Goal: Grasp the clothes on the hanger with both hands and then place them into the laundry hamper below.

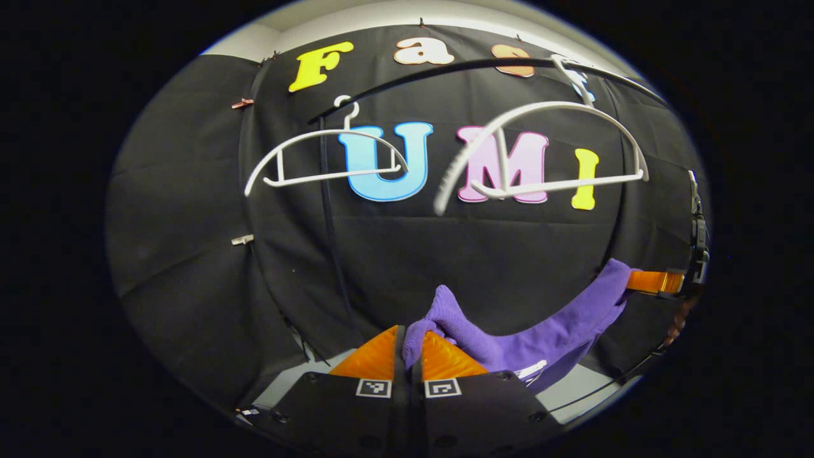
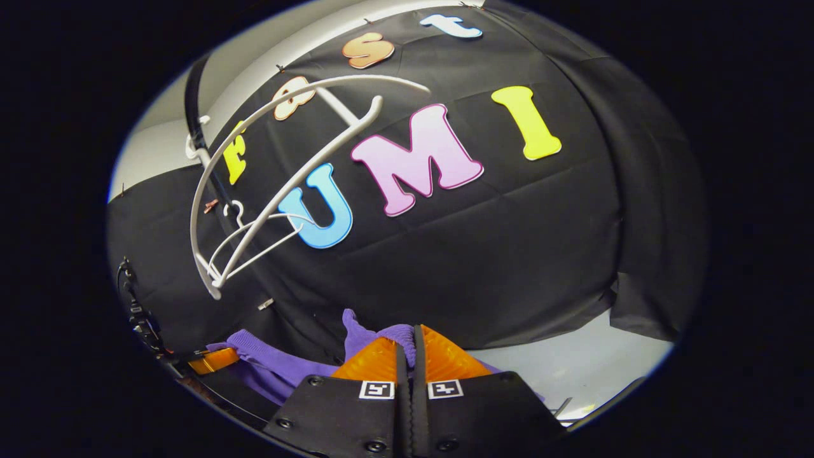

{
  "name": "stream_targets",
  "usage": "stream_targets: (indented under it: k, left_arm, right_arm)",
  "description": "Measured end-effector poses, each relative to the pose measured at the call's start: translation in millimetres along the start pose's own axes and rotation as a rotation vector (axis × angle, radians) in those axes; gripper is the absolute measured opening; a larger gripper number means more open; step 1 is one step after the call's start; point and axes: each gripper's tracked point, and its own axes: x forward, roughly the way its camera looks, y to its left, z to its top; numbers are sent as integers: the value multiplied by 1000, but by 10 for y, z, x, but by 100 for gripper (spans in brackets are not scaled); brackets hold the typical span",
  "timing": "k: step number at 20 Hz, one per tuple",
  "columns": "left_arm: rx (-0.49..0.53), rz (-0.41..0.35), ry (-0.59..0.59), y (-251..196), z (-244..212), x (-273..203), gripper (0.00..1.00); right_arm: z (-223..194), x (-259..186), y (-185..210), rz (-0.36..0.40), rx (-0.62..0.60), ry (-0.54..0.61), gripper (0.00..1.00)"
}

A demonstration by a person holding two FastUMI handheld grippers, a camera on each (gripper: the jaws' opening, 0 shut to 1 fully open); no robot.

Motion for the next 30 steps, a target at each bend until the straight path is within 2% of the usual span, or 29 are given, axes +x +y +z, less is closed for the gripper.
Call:
stream_targets:
  k: [4, 10, 13, 20, 28, 30]
  left_arm:
    - [7, -92, 12, -482, -136, -22, 5]
    - [-9, -226, -35, -1091, 61, -211, 5]
    - [-24, -264, -66, -1159, 24, -209, 5]
    - [-44, -281, 64, -1231, -885, 149, 5]
    - [-33, -220, 351, -1228, -2192, 513, 5]
    - [-32, -193, 464, -1280, -2594, 582, 5]
  right_arm:
    - [-310, -133, 207, 32, -38, 56, 5]
    - [-261, -416, 631, 90, -72, 44, 5]
    - [-315, -458, 682, 90, -82, 53, 5]
    - [-1059, -284, 135, -14, -149, 205, 5]
    - [-2267, -251, -567, -181, -236, 489, 5]
    - [-2560, -322, -708, -217, -243, 571, 5]
